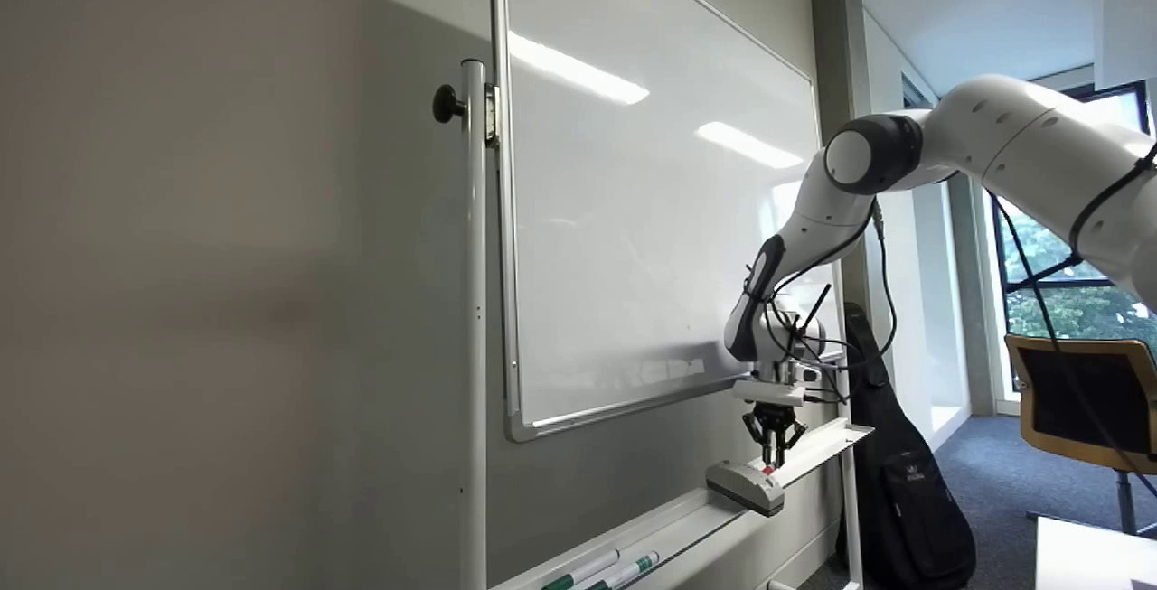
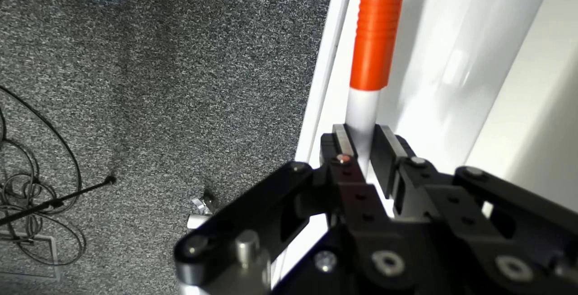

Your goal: Move the marker to the right

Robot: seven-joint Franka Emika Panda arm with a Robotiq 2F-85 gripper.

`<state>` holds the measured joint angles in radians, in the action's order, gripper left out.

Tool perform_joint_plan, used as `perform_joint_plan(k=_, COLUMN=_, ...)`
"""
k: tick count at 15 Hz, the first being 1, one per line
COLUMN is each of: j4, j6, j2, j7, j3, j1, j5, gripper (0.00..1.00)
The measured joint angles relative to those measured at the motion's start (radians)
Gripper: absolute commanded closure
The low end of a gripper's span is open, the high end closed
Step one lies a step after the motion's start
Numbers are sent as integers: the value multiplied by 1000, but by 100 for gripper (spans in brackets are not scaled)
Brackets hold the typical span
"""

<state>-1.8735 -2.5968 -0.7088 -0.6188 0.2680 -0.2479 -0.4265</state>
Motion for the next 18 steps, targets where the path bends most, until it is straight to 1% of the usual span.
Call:
perform_joint_plan(k=3, j4=0, j6=-24, j2=-19, j7=0, j3=0, j1=0, j5=-13, gripper=95)
perform_joint_plan(k=9, j4=-1, j6=-108, j2=-42, j7=0, j3=-2, j1=0, j5=-52, gripper=95)
perform_joint_plan(k=14, j4=-6, j6=-127, j2=-46, j7=-1, j3=-12, j1=0, j5=-71, gripper=95)
perform_joint_plan(k=15, j4=-7, j6=-127, j2=-47, j7=-1, j3=-13, j1=0, j5=-71, gripper=83)
perform_joint_plan(k=16, j4=-8, j6=-127, j2=-48, j7=-1, j3=-14, j1=0, j5=-72, gripper=57)
perform_joint_plan(k=17, j4=-8, j6=-127, j2=-50, j7=-1, j3=-15, j1=0, j5=-72, gripper=55)
perform_joint_plan(k=18, j4=-8, j6=-127, j2=-53, j7=-1, j3=-17, j1=0, j5=-72, gripper=49)
